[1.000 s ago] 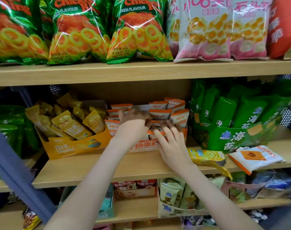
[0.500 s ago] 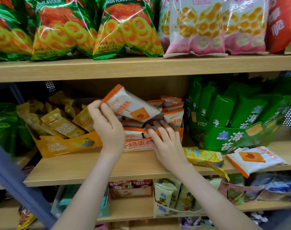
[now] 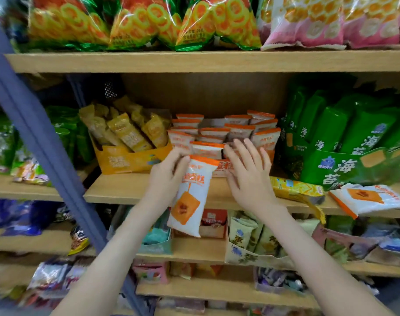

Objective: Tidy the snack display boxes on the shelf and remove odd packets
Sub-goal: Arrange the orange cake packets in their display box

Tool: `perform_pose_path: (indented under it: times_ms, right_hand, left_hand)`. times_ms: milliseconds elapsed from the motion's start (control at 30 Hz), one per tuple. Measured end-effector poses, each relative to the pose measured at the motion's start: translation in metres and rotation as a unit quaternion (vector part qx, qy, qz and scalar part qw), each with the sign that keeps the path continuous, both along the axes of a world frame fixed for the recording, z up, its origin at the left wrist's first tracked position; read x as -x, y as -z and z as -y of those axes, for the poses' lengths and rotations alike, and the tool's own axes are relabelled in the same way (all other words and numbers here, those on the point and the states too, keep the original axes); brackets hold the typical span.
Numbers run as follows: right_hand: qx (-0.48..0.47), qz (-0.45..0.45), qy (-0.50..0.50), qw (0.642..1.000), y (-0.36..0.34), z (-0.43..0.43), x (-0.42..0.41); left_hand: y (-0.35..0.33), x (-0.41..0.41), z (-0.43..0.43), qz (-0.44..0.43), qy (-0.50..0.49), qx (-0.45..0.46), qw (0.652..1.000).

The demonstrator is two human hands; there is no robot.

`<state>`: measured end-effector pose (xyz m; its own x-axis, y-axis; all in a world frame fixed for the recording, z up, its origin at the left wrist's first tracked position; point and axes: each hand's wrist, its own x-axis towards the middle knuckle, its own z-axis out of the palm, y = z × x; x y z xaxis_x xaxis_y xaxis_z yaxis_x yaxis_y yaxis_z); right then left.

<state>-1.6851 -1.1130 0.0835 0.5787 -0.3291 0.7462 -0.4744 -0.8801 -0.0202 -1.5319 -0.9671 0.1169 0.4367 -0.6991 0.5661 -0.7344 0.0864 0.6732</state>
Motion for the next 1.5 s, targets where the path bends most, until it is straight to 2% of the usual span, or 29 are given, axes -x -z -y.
perform_pose_path:
  times_ms: [67, 100, 167, 200, 267, 367, 433, 533, 700, 800, 867, 933, 967, 1000, 1067, 1100, 1133, 1167, 1233, 1333, 1400, 1500]
  right_hand:
    - [-0.088, 0.031, -0.098, 0.991, -0.005, -0.023, 0.003]
    - [-0.171, 0.043, -0.148, 0.973, -0.009, -0.039, 0.006]
    - [-0.356, 0.038, -0.201, 0.912, -0.013, -0.069, 0.007]
    - [-0.42, 0.01, -0.196, 0.886, -0.009, -0.086, 0.007]
    - [-0.465, -0.03, -0.17, 0.868, 0.004, -0.106, 0.007]
    - [-0.55, 0.014, -0.108, 0.828, 0.03, -0.141, 0.014]
    - [-0.587, 0.047, -0.065, 0.805, 0.047, -0.16, 0.025]
    - [-0.634, 0.083, -0.012, 0.769, 0.071, -0.182, 0.043]
    - [-0.694, 0.102, 0.029, 0.712, 0.1, -0.203, 0.065]
    - [-0.701, 0.104, 0.053, 0.703, 0.116, -0.208, 0.068]
    - [-0.693, 0.112, 0.073, 0.708, 0.12, -0.207, 0.07]
    - [-0.688, 0.149, 0.078, 0.706, 0.118, -0.204, 0.073]
    - [-0.687, 0.169, 0.074, 0.702, 0.115, -0.205, 0.074]
    - [-0.693, 0.196, 0.058, 0.691, 0.113, -0.207, 0.076]
    - [-0.731, 0.254, -0.021, 0.633, 0.113, -0.213, 0.081]
    - [-0.753, 0.258, -0.059, 0.603, 0.118, -0.217, 0.084]
    - [-0.769, 0.225, -0.084, 0.592, 0.123, -0.221, 0.088]
    - [-0.779, 0.169, -0.093, 0.596, 0.126, -0.225, 0.092]
    - [-0.789, 0.093, -0.099, 0.6, 0.132, -0.234, 0.095]
    - [-0.787, 0.17, -0.073, 0.588, 0.136, -0.238, 0.093]
    - [-0.772, 0.222, -0.043, 0.594, 0.135, -0.237, 0.09]
    - [-0.739, 0.241, 0.029, 0.628, 0.13, -0.238, 0.085]
  left_hand:
    - [0.012, 0.004, -0.013, -0.015, 0.027, -0.051, 0.998]
    - [0.016, 0.007, -0.021, -0.027, 0.045, -0.071, 0.996]
    - [0.024, 0.012, -0.039, -0.039, 0.071, -0.106, 0.991]
    - [0.03, 0.014, -0.053, -0.035, 0.072, -0.119, 0.99]
    - [0.039, 0.024, -0.068, -0.035, 0.073, -0.131, 0.988]
    - [0.064, 0.035, -0.097, -0.115, 0.082, -0.169, 0.975]
    - [0.088, 0.043, -0.111, -0.154, 0.115, -0.231, 0.954]
    - [0.115, 0.06, -0.128, -0.126, 0.147, -0.315, 0.929]
    - [0.143, 0.084, -0.149, -0.152, 0.143, -0.361, 0.909]
    - [0.146, 0.093, -0.159, -0.144, 0.126, -0.374, 0.908]
    - [0.144, 0.102, -0.166, -0.084, 0.103, -0.39, 0.911]
    - [0.145, 0.114, -0.171, 0.046, 0.065, -0.425, 0.902]
    - [0.144, 0.12, -0.172, 0.075, 0.05, -0.429, 0.899]
    - [0.144, 0.124, -0.171, 0.065, 0.043, -0.436, 0.897]
    - [0.142, 0.128, -0.163, -0.063, 0.023, -0.418, 0.906]
    - [0.144, 0.127, -0.158, -0.162, 0.011, -0.394, 0.905]
    - [0.145, 0.124, -0.153, -0.261, -0.001, -0.369, 0.892]
    - [0.145, 0.121, -0.148, -0.343, -0.013, -0.337, 0.877]
    - [0.145, 0.117, -0.14, -0.454, -0.044, -0.278, 0.845]
    - [0.146, 0.111, -0.13, -0.57, -0.08, -0.22, 0.788]
    - [0.148, 0.109, -0.126, -0.612, -0.102, -0.199, 0.759]
    - [0.147, 0.112, -0.121, -0.634, -0.125, -0.183, 0.741]
